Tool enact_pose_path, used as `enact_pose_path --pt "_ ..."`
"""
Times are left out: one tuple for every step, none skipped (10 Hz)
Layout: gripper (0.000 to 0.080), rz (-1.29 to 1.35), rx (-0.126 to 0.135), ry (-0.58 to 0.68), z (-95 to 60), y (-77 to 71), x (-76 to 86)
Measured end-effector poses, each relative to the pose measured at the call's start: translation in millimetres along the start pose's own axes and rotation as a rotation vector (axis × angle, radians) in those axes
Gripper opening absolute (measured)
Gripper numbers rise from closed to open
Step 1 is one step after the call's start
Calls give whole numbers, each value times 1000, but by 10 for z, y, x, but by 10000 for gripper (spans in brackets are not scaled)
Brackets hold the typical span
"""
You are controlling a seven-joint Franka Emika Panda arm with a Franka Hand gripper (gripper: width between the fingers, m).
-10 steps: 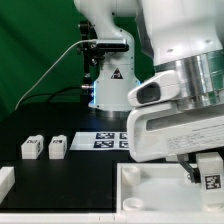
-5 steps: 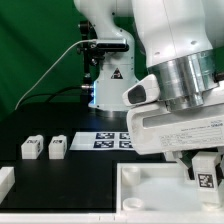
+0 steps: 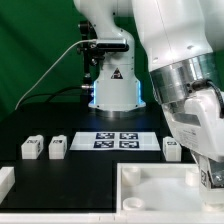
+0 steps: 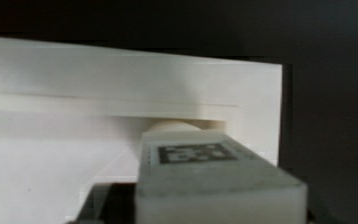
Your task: Assemble one leg
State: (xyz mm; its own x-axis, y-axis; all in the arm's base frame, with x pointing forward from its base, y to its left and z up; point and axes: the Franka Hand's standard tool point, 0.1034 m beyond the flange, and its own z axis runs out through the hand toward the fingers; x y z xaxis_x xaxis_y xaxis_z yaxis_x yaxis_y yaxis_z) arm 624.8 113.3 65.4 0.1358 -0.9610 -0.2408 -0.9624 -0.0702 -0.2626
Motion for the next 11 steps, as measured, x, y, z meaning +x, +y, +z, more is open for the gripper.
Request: enact_pose_path --pt "295 -2 -1 -1 0 2 -4" --pt "295 -8 -2 0 4 5 -4" --pt "467 -56 -2 0 4 5 -4" --pt "467 -161 -10 -1 -5 2 4" --pt "607 -374 -38 -14 -44 -11 -10" --pt "636 -583 -83 -32 -94 -23 -116" --pt "636 -737 -103 -48 -107 -30 -161" --pt "647 -815 -99 -48 -96 -31 -133" --pt "647 -882 -99 -51 -93 -28 -130" --pt "649 -1011 -101 -54 -87 -23 -128" --pt "649 -1263 -137 -23 -66 -15 -130"
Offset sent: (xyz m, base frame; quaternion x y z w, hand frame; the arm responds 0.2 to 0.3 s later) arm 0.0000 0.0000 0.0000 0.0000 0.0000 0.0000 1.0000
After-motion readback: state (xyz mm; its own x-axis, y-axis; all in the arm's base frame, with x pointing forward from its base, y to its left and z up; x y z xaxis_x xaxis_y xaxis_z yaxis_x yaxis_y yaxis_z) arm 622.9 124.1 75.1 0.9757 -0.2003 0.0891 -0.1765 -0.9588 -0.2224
